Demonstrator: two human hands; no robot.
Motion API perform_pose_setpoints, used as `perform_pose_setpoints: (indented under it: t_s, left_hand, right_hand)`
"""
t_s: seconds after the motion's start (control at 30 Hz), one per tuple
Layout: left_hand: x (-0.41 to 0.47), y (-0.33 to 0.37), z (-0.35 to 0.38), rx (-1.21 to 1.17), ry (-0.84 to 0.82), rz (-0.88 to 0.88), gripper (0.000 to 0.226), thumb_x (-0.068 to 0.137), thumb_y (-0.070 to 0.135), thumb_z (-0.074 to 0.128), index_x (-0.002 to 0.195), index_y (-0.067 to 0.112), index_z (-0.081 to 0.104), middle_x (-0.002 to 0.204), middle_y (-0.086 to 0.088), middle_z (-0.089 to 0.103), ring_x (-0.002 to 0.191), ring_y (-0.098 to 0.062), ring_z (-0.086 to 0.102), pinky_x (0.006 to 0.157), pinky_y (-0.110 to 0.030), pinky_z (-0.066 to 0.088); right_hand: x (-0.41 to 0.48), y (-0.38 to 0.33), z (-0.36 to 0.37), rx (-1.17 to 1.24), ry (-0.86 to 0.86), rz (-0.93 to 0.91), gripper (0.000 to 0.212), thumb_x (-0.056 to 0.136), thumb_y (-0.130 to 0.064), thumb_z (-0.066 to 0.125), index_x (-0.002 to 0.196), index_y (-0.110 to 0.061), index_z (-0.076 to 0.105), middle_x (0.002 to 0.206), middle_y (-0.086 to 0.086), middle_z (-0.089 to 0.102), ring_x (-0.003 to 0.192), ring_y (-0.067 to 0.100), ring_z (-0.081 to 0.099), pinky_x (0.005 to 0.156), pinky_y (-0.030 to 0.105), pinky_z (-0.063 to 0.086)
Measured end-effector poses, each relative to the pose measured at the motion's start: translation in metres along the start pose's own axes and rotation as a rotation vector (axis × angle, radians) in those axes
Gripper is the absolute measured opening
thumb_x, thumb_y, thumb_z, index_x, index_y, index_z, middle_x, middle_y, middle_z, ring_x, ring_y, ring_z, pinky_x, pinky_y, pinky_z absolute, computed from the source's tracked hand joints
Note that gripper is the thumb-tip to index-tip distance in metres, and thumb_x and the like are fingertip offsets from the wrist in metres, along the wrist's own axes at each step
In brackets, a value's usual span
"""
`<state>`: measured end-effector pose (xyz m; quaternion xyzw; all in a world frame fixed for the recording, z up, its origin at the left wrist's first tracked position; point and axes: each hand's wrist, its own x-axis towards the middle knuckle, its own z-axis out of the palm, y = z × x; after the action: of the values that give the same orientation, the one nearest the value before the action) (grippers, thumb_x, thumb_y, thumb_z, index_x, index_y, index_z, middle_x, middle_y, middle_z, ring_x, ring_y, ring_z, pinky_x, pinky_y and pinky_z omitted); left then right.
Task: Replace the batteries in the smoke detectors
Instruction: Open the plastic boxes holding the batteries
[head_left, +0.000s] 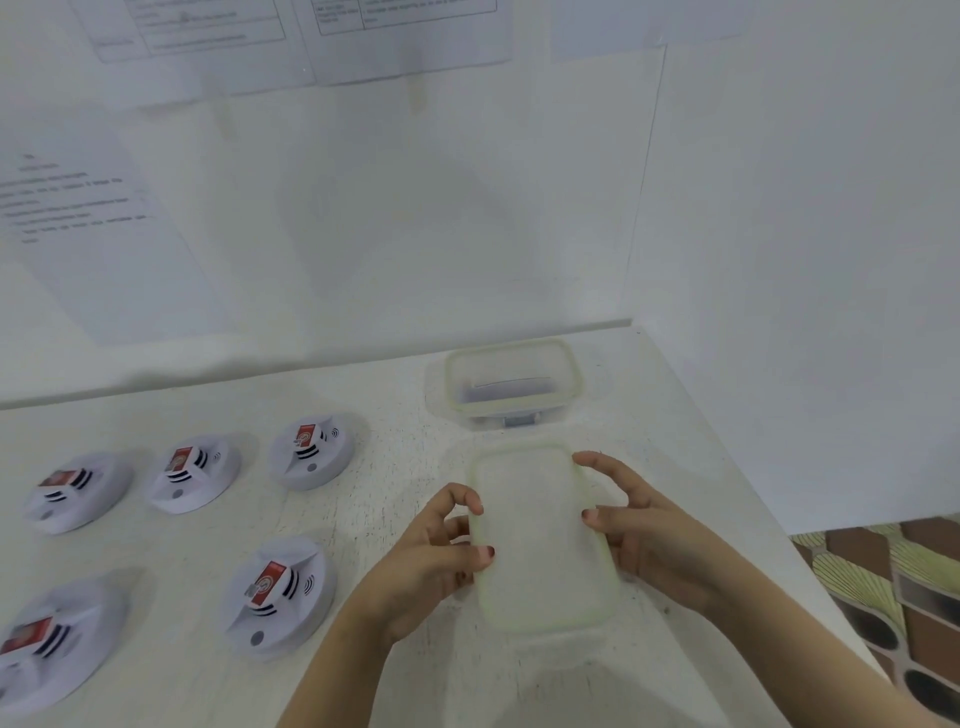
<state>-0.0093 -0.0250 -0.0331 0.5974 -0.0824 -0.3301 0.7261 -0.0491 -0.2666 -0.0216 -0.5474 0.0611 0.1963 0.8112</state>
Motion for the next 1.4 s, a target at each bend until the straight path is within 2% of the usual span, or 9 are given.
perform_pose_setpoints:
  t_s: [0.23,0.37,0.73,0.9,0.97,1.1,1.2,1.3,1.4]
  left_hand:
    - [0.004,-0.005,-0.006,-0.020,-0.037,0.009,0.034,0.064,0.009,0.072,0.087,0.022,0.051,0.097,-0.010,0.059,0.085,-0.026,0.054,0.065,-0.034,0.039]
    - [0.004,-0.005,-0.002,-0.125,-0.017,0.061,0.040,0.061,0.002,0.072,0.088,0.015,0.045,0.097,-0.008,0.065,0.085,-0.024,0.064,0.065,-0.032,0.054]
    - [0.003,-0.006,-0.002,-0.083,-0.038,0.064,0.036,0.065,0.006,0.071,0.091,0.022,0.051,0.101,-0.008,0.064,0.087,-0.025,0.063,0.069,-0.033,0.050]
    - [0.005,-0.001,-0.009,-0.018,-0.085,0.037,0.038,0.065,0.007,0.069,0.095,0.023,0.051,0.103,-0.006,0.063,0.088,-0.025,0.061,0.070,-0.035,0.048]
    - [0.008,0.006,-0.013,0.066,-0.151,0.006,0.038,0.067,0.008,0.067,0.098,0.024,0.052,0.104,-0.007,0.061,0.089,-0.026,0.059,0.070,-0.035,0.046]
    - [0.019,0.029,-0.013,0.341,-0.247,-0.051,0.041,0.071,0.010,0.067,0.105,0.031,0.058,0.104,-0.011,0.056,0.090,-0.027,0.049,0.075,-0.040,0.040]
    - [0.024,0.042,-0.010,0.475,-0.130,-0.014,0.046,0.070,0.012,0.069,0.107,0.037,0.061,0.101,-0.002,0.061,0.083,-0.019,0.050,0.079,-0.025,0.046]
    - [0.022,0.044,-0.005,0.631,0.059,0.052,0.042,0.077,0.023,0.073,0.109,0.046,0.059,0.114,0.008,0.062,0.087,-0.012,0.059,0.086,-0.023,0.049]
    - [0.009,0.044,-0.004,0.694,0.163,0.006,0.039,0.086,0.029,0.071,0.114,0.049,0.053,0.122,0.006,0.058,0.098,-0.013,0.065,0.076,-0.019,0.052]
  right_hand:
    - [0.000,0.001,-0.002,0.029,-0.051,0.008,0.057,0.074,-0.004,0.061,0.124,-0.027,0.046,0.085,0.010,0.067,0.069,0.022,0.061,0.062,0.028,0.053]
    - [-0.001,0.001,-0.003,0.011,-0.069,0.010,0.054,0.074,-0.004,0.063,0.118,-0.031,0.048,0.095,0.016,0.063,0.075,0.026,0.062,0.068,0.034,0.054]
    - [-0.002,0.006,0.001,0.024,-0.003,-0.068,0.042,0.073,-0.003,0.061,0.109,-0.023,0.050,0.091,0.021,0.059,0.077,0.029,0.059,0.065,0.032,0.049]
    - [-0.010,0.010,0.006,-0.329,0.133,-0.082,0.039,0.076,-0.029,0.065,0.110,-0.043,0.053,0.097,0.015,0.056,0.073,0.025,0.049,0.057,0.028,0.043]
    - [-0.008,0.009,0.005,-0.465,0.249,-0.156,0.041,0.082,-0.039,0.066,0.115,-0.054,0.046,0.111,0.005,0.055,0.086,0.024,0.059,0.072,0.031,0.053]
    - [-0.002,-0.006,0.000,-0.599,0.272,-0.257,0.041,0.088,-0.029,0.063,0.116,-0.056,0.049,0.124,-0.011,0.053,0.114,0.010,0.053,0.099,0.034,0.043]
    - [-0.002,-0.015,-0.004,-0.633,0.188,-0.222,0.035,0.086,-0.018,0.068,0.106,-0.046,0.064,0.118,-0.014,0.062,0.111,0.007,0.056,0.097,0.034,0.045]
    - [-0.003,-0.014,-0.003,-0.622,0.299,-0.250,0.028,0.080,-0.017,0.072,0.094,-0.041,0.071,0.117,-0.017,0.062,0.099,0.001,0.055,0.091,0.026,0.042]
    - [-0.005,-0.006,0.002,-0.598,0.452,-0.265,0.026,0.075,-0.021,0.076,0.088,-0.043,0.072,0.113,-0.014,0.065,0.081,0.017,0.056,0.084,0.031,0.046]
